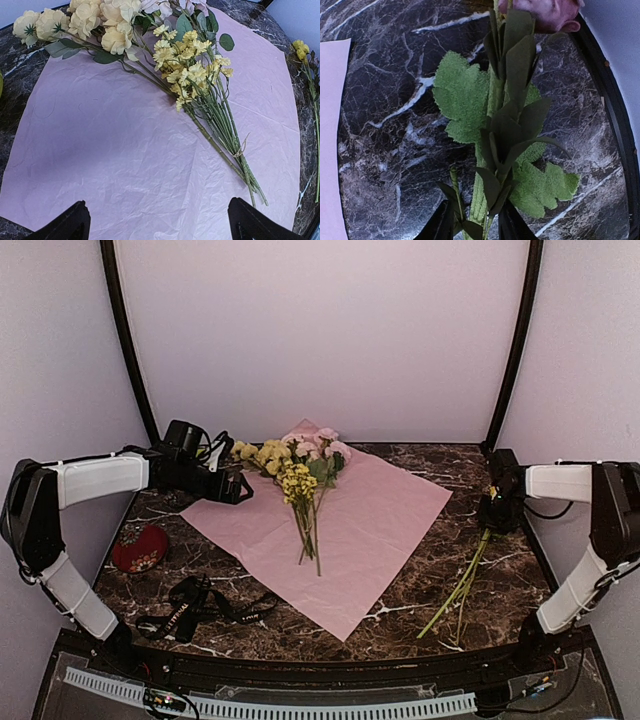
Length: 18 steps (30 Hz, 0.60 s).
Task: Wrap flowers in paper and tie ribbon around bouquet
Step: Pick up the fake flower from the corner of the board.
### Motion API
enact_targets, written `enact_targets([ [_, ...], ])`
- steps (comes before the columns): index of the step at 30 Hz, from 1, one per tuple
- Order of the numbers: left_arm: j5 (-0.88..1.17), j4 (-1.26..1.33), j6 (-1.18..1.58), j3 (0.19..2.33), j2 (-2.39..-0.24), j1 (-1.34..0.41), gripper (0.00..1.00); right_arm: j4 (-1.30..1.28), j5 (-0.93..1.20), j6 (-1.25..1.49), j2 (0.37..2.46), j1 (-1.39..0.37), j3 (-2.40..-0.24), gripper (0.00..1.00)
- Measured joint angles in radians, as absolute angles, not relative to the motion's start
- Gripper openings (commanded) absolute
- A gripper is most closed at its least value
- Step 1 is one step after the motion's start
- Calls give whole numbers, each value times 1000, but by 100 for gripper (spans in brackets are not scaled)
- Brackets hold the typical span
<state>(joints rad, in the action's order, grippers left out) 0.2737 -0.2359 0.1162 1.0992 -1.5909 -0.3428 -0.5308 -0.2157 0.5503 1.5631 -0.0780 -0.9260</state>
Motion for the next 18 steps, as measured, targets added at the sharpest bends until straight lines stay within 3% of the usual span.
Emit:
enact_targets([
  [5, 274, -236, 116, 1099, -1590, -343, 99, -498, -213, 538, 1619, -71, -916, 21],
  [18, 280, -236, 116, 1099, -1590, -343, 99, -524, -260, 527, 1589, -69, -901, 22],
])
